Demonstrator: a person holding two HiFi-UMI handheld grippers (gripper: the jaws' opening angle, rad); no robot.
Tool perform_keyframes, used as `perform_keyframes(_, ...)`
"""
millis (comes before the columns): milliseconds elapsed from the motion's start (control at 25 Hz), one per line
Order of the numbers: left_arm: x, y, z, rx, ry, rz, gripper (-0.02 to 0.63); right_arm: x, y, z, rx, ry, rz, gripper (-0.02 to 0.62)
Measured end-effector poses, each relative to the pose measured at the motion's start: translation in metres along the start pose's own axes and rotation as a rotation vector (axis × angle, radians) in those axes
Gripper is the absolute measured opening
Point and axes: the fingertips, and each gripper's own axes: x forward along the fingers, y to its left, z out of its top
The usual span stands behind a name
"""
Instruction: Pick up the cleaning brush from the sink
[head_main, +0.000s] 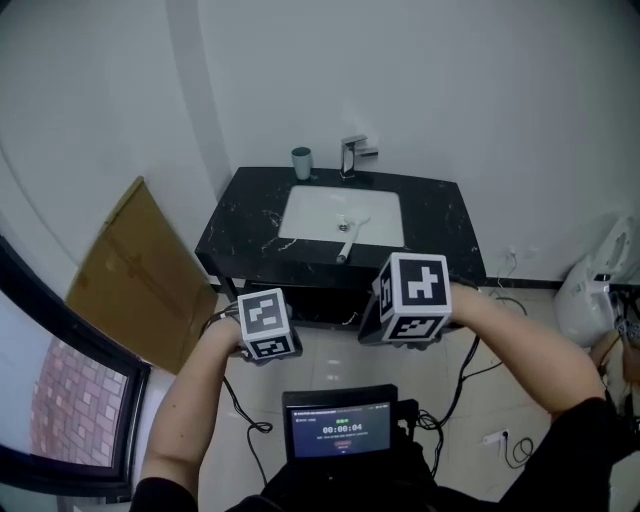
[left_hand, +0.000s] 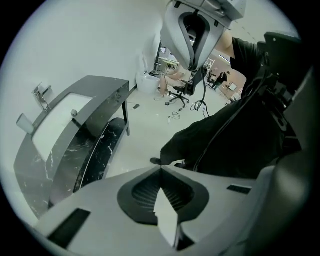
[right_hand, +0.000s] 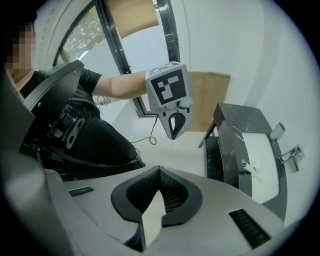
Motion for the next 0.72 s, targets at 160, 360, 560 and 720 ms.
perform_keyframes(160, -0.019, 0.06, 0.003, 0.023, -0.021, -0.01, 0.014, -0.01, -0.067, 0.018, -0.009, -0.008, 0.011, 0.006)
perform_keyframes(360, -0.04, 0.149, -0.003, 0.029, 0.042, -0.003, 0.014, -0.025, -0.167, 0.03, -0.011, 0.011, 0.012, 0.006)
perform_keyframes(560, -0.064, 0.236, -0.011, 0.049, 0.061, 0.0, 0.014, -0.031, -0.264, 0.055, 0.061, -0.052, 0.011, 0.006)
perform_keyframes(720, -0.077, 0.298, -0.03, 0.107, 0.064, -0.04, 0.014, -0.023, -0.334, 0.078, 0.133, -0.053, -0.02, 0.006)
